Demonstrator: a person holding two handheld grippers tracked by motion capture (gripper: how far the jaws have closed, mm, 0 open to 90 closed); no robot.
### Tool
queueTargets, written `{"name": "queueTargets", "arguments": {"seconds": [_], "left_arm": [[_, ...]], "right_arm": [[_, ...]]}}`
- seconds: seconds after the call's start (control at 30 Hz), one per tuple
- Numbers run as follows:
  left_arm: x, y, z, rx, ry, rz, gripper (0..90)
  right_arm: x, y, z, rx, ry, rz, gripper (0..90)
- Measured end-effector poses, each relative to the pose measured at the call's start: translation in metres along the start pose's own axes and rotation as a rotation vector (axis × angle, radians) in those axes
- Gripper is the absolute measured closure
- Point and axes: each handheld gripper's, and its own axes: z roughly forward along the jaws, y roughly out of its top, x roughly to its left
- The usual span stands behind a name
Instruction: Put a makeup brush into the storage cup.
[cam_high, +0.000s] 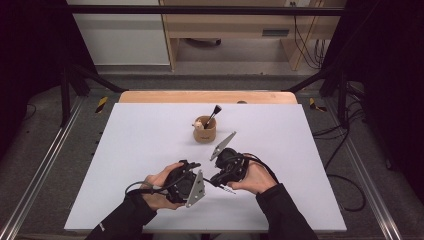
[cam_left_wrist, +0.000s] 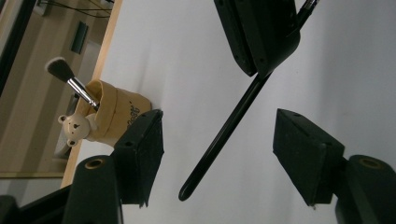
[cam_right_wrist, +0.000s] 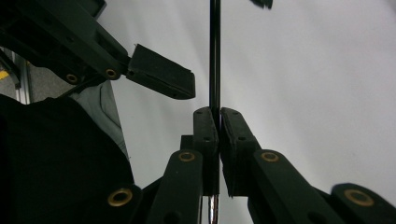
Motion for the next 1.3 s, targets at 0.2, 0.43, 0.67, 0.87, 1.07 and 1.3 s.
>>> {"name": "queueTargets", "arguments": {"seconds": [0.2,0.43,0.67,0.87,1.07,1.3], "left_arm": [[-0.003,0.000,0.003,-0.005,-0.001,0.045,42.8],[-0.008,0.000,0.004,0.012,-0.002,0.110,53.6],[-0.011,0.000,0.006,0.025,0.001,0.160,65.8],[-0.013,-0.001,0.007,0.037,0.005,0.203,74.3],[-0.013,-0.001,0.006,0.041,0.003,0.228,78.1],[-0.014,-0.001,0.007,0.046,-0.022,0.253,82.0]], "right_arm": [[0.001,0.001,0.002,0.011,0.012,-0.002,85.7],[0.002,0.002,0.003,0.024,0.020,-0.010,85.7],[0.003,0.003,0.004,0.031,0.021,0.000,85.7],[0.003,0.002,0.004,0.038,0.029,-0.003,85.7],[0.003,0.002,0.004,0.039,0.031,-0.009,85.7],[0.003,0.002,0.003,0.034,0.036,-0.019,85.6]]}}
